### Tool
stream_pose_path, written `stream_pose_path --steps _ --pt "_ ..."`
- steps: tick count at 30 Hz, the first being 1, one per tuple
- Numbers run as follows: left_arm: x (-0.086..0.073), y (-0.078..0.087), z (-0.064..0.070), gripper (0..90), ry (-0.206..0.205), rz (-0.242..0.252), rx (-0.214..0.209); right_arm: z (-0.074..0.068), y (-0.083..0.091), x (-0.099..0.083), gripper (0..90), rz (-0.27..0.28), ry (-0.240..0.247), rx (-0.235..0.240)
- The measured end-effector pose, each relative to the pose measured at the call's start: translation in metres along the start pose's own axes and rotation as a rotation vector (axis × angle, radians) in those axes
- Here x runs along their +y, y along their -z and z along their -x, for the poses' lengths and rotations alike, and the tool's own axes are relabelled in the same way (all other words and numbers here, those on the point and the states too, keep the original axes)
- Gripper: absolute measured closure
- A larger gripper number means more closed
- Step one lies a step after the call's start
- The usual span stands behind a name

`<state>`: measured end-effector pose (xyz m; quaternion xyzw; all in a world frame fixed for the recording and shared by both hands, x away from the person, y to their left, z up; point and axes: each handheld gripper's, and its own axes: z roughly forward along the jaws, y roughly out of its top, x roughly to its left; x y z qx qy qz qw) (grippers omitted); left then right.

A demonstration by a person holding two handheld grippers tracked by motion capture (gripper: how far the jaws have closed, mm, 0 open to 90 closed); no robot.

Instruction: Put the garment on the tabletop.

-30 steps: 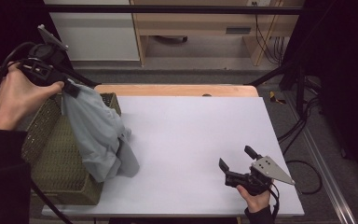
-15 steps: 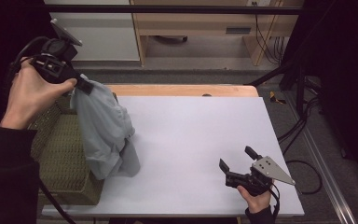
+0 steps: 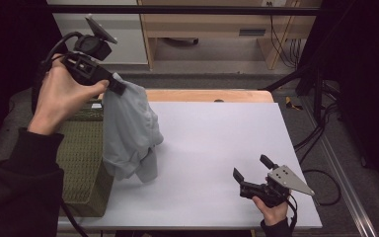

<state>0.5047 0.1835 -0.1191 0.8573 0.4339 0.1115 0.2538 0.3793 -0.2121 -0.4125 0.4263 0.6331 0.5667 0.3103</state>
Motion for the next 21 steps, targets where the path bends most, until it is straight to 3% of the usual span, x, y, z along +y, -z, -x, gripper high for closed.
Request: stream_pose_path --steps 21 --pt "0.034 -0.046 0.068 85.7 -0.165 0.031 -0.086 0.0 0.001 0.0 1.1 -0.006 0.008 0.002"
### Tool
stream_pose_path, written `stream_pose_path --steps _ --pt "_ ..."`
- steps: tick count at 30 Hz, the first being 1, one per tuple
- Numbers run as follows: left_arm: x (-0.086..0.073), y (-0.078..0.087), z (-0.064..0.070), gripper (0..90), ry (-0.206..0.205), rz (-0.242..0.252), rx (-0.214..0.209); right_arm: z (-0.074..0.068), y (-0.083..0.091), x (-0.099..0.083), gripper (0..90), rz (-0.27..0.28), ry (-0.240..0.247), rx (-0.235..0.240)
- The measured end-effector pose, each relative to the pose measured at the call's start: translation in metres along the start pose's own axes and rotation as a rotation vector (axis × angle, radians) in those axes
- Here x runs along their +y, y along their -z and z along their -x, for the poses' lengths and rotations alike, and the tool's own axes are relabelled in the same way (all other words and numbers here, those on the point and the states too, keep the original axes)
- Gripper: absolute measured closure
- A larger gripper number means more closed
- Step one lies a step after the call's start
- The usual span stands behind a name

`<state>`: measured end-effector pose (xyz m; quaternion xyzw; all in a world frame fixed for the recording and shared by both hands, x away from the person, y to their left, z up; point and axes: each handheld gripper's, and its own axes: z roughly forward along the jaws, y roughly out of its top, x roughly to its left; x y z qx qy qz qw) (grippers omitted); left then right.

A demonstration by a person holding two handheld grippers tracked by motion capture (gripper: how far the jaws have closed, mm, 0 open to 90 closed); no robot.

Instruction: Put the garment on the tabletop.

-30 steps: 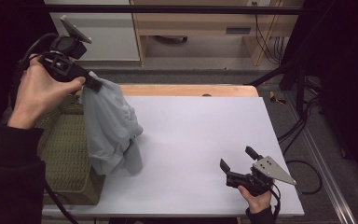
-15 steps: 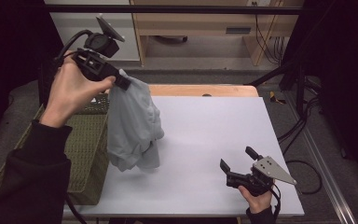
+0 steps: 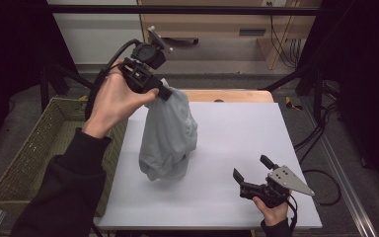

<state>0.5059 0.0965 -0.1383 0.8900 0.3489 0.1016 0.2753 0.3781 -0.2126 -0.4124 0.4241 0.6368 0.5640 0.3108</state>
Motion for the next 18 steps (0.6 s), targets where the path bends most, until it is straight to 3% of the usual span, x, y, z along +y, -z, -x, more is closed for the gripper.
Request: stream_pose_path --steps 7,18 --pt "0.002 -0.028 0.012 85.6 -0.059 -0.028 -0.025 0.0 0.0 0.0 1.0 0.009 -0.011 0.002" --pt "-0.014 -0.085 0.01 85.4 -0.069 -0.07 -0.068 0.0 -0.001 -0.001 1.1 -0.004 -0.003 0.0"
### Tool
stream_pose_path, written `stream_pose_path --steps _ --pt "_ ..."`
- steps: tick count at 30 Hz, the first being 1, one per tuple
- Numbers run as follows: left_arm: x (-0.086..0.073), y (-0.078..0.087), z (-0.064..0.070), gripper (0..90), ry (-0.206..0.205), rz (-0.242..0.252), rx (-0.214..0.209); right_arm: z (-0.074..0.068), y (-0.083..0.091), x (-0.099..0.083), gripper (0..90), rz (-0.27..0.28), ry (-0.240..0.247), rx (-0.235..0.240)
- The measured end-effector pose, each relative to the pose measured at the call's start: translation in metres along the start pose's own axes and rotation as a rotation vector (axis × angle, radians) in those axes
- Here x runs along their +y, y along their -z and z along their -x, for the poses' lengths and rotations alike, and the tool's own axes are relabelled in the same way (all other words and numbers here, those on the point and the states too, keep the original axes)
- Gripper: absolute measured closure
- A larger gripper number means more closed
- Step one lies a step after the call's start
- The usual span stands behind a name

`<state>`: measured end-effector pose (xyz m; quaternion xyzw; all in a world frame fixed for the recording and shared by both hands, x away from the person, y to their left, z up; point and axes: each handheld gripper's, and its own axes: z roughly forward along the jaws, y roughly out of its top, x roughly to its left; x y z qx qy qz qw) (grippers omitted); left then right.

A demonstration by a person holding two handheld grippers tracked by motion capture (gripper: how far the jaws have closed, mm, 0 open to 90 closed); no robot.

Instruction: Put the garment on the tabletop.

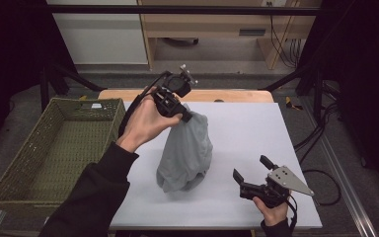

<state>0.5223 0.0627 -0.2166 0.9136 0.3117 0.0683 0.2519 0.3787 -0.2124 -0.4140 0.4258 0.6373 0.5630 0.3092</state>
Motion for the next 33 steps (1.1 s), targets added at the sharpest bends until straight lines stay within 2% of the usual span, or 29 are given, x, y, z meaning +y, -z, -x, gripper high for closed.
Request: stream_pose_path --steps 6,10,13,17,20,21,28,33 --pt "-0.012 -0.033 -0.006 85.1 0.024 -0.014 -0.031 0.0 -0.001 -0.002 1.0 -0.002 -0.005 0.001" --pt "-0.019 -0.049 -0.008 85.1 0.012 -0.034 -0.042 0.001 -0.001 -0.003 1.0 -0.009 -0.005 0.001" --pt "-0.025 -0.06 -0.006 85.0 0.022 -0.026 -0.044 0.0 -0.001 -0.002 1.0 -0.004 -0.013 0.0" --pt "-0.033 -0.075 -0.005 84.7 0.013 -0.025 -0.055 0.001 -0.001 -0.002 1.0 -0.002 0.0 -0.002" --pt "-0.038 -0.086 -0.003 84.4 0.006 -0.029 -0.063 0.001 -0.002 -0.003 1.0 -0.002 -0.015 -0.001" --pt "-0.039 -0.089 -0.002 84.3 0.004 -0.031 -0.067 0.002 -0.002 -0.003 1.0 -0.003 -0.002 -0.005" --pt "-0.05 -0.107 0.003 82.2 -0.009 -0.048 -0.078 0.002 -0.002 -0.004 1.0 -0.006 -0.015 -0.005" --pt "-0.055 -0.109 0.001 76.8 -0.017 -0.053 -0.083 0.003 -0.003 -0.004 1.0 -0.015 -0.009 -0.005"
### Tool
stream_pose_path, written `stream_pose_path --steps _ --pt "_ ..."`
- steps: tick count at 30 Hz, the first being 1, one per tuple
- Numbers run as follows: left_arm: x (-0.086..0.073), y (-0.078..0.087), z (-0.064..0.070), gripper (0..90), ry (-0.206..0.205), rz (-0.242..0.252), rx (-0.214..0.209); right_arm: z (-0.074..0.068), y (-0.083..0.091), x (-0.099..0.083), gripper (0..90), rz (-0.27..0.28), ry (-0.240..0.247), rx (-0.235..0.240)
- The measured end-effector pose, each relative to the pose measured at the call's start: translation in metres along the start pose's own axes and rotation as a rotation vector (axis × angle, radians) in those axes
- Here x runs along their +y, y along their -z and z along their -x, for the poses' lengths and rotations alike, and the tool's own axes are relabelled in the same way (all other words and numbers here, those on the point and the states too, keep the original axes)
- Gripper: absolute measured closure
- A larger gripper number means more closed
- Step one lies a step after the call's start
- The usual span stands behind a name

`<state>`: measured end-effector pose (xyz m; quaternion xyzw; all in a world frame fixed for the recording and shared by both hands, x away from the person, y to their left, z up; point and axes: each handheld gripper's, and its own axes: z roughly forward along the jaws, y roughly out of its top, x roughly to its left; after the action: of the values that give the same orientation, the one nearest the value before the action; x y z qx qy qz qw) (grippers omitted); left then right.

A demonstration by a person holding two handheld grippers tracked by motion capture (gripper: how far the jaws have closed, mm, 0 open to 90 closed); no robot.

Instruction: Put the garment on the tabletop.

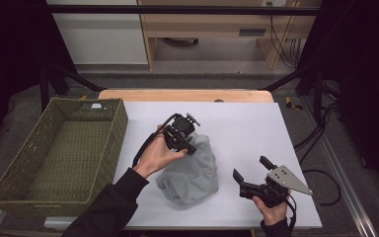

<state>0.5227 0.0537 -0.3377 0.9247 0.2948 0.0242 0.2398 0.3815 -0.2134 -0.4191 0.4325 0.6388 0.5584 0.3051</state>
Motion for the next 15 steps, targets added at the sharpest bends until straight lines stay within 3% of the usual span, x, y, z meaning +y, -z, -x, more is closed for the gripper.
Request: stream_pose_path --steps 5,10,12,15 --pt "0.0 0.007 -0.001 43.5 -0.002 0.065 0.013 -0.001 -0.001 0.0 0.9 0.004 -0.009 0.003" --pt "-0.001 0.02 0.001 27.3 0.007 0.184 0.014 0.0 0.0 0.0 0.8 0.001 -0.004 0.004" --pt "-0.002 0.025 0.001 18.3 -0.002 0.237 0.035 0.0 0.0 0.0 0.8 0.001 -0.003 0.003" --pt "-0.007 0.033 0.0 12.7 0.008 0.288 0.048 0.0 0.0 0.0 0.8 0.0 -0.003 0.003"
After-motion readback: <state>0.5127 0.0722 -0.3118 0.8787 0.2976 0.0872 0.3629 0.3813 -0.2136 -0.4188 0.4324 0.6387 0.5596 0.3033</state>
